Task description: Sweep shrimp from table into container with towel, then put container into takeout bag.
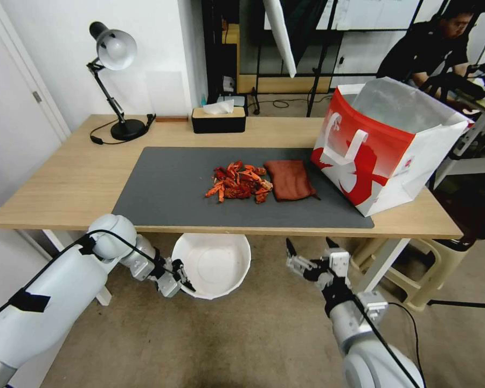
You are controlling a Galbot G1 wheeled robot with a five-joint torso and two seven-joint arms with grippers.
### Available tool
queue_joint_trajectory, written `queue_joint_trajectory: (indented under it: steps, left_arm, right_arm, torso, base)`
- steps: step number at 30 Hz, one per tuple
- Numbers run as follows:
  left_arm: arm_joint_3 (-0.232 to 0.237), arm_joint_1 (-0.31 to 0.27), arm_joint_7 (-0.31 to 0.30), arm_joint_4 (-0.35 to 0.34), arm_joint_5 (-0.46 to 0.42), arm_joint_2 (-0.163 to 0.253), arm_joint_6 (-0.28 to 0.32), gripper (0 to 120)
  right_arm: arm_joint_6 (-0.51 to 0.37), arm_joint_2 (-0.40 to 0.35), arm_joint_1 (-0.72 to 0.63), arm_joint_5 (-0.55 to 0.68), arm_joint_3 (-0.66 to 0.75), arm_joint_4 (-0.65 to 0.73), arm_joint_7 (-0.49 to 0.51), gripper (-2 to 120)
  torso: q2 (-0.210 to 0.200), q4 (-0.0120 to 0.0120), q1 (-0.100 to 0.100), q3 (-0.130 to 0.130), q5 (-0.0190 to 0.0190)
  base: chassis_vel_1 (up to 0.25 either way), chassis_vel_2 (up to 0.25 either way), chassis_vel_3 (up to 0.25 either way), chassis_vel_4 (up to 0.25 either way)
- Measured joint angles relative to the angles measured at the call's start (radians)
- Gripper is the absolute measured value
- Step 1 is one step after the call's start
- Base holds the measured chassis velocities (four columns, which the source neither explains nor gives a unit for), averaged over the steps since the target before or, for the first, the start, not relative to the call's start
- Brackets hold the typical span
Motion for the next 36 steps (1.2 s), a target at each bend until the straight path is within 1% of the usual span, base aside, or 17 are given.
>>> queue_joint_trajectory:
  steps: [2, 4, 5, 6, 7, 8, 10, 11, 12, 14, 15, 22, 25, 26, 28, 29, 36]
  left_arm:
    - [0.010, -0.008, -0.001, 0.003, 0.000, -0.002, 0.000, 0]
    - [0.045, -0.044, -0.001, 0.020, 0.001, -0.015, -0.002, 0]
    - [0.085, -0.085, -0.001, 0.044, 0.000, -0.034, -0.009, 0]
    - [0.085, -0.085, -0.001, 0.044, 0.000, -0.034, -0.009, 0]
    - [0.122, -0.128, 0.000, 0.069, -0.002, -0.057, -0.015, 0]
    - [0.134, -0.141, 0.000, 0.077, -0.004, -0.065, -0.017, 0]
    - [0.147, -0.155, 0.004, 0.085, -0.008, -0.072, -0.018, 0]
    - [0.155, -0.163, 0.010, 0.093, -0.008, -0.078, -0.017, 0]
    - [0.155, -0.165, 0.012, 0.096, -0.006, -0.079, -0.017, 0]
    - [0.153, -0.168, 0.012, 0.107, -0.005, -0.077, -0.020, 0]
    - [0.153, -0.168, 0.012, 0.107, -0.005, -0.077, -0.020, 0]
    - [0.145, -0.159, 0.013, 0.112, -0.005, -0.069, -0.024, 0]
    - [0.142, -0.153, 0.014, 0.111, -0.004, -0.069, -0.024, 0]
    - [0.142, -0.153, 0.014, 0.111, -0.004, -0.069, -0.024, 0]
    - [0.141, -0.152, 0.015, 0.115, -0.003, -0.070, -0.026, 0]
    - [0.141, -0.152, 0.015, 0.115, -0.003, -0.070, -0.026, 0]
    - [0.133, -0.145, 0.014, 0.127, -0.002, -0.072, -0.034, 0]
  right_arm:
    - [0.000, -0.016, 0.020, 0.016, 0.002, -0.006, 0.002, 100]
    - [0.000, -0.043, 0.049, 0.050, 0.017, -0.012, 0.006, 100]
    - [0.001, -0.057, 0.060, 0.070, 0.037, -0.012, 0.011, 100]
    - [0.001, -0.057, 0.060, 0.070, 0.037, -0.012, 0.011, 100]
    - [0.004, -0.065, 0.063, 0.085, 0.053, -0.011, 0.017, 100]
    - [0.004, -0.071, 0.068, 0.095, 0.058, -0.011, 0.021, 100]
    - [0.003, -0.085, 0.087, 0.107, 0.062, -0.019, 0.029, 100]
    - [-0.002, -0.109, 0.121, 0.122, 0.061, -0.044, 0.038, 100]
    - [-0.003, -0.126, 0.144, 0.135, 0.057, -0.063, 0.044, 100]
    - [-0.004, -0.155, 0.187, 0.165, 0.047, -0.104, 0.064, 100]
    - [-0.004, -0.155, 0.187, 0.165, 0.047, -0.104, 0.064, 100]
    - [-0.019, -0.242, 0.311, 0.232, 0.020, -0.204, 0.118, 100]
    - [-0.053, -0.289, 0.400, 0.256, -0.008, -0.248, 0.168, 100]
    - [-0.053, -0.289, 0.400, 0.256, -0.008, -0.248, 0.168, 100]
    - [-0.085, -0.311, 0.459, 0.274, -0.029, -0.276, 0.194, 100]
    - [-0.085, -0.311, 0.459, 0.274, -0.029, -0.276, 0.194, 100]
    - [-0.201, -0.335, 0.597, 0.359, -0.097, -0.368, 0.253, 100]
  torso:
    - [0.000, 0.0002, 0.000, 0.000, 0.0000]
    - [0.000, 0.0007, 0.000, 0.000, 0.0003]
    - [0.000, 0.0005, 0.000, 0.000, 0.0001]
    - [0.000, 0.0005, 0.000, 0.000, 0.0001]
    - [0.000, -0.0008, 0.000, 0.000, -0.0001]
    - [0.000, -0.0023, 0.000, 0.000, -0.0001]
    - [0.000, -0.0020, 0.000, 0.000, -0.0003]
    - [0.000, -0.0009, 0.000, 0.000, 0.0001]
    - [0.000, -0.0001, 0.000, 0.000, 0.0001]
    - [0.000, 0.0004, 0.000, 0.000, -0.0001]
    - [0.000, 0.0004, 0.000, 0.000, -0.0001]
    - [0.000, -0.0003, 0.000, 0.000, -0.0001]
    - [0.000, 0.0000, 0.000, 0.000, -0.0002]
    - [0.000, 0.0000, 0.000, 0.000, -0.0002]
    - [0.000, -0.0002, 0.000, 0.000, -0.0003]
    - [0.000, -0.0002, 0.000, 0.000, -0.0003]
    - [0.000, -0.0001, 0.000, 0.000, -0.0003]
  base:
    - [0.000, 0.000, 0.000, 0.000]
    - [0.000, 0.000, 0.000, 0.000]
    - [0.000, 0.000, 0.000, 0.000]
    - [0.000, 0.000, 0.000, 0.000]
    - [0.000, 0.000, 0.000, 0.000]
    - [0.000, 0.000, 0.000, 0.000]
    - [-0.051, 0.000, -0.033, -0.027]
    - [0.000, 0.000, 0.000, 0.000]
    - [0.000, 0.000, 0.000, 0.000]
    - [0.000, 0.000, 0.000, 0.000]
    - [0.000, 0.000, 0.000, 0.000]
    - [0.000, 0.000, 0.000, 0.000]
    - [0.000, 0.000, 0.000, 0.000]
    - [0.000, 0.000, 0.000, 0.000]
    - [0.000, 0.000, 0.000, 0.000]
    - [0.000, 0.000, 0.000, 0.000]
    - [0.000, 0.000, 0.000, 0.000]
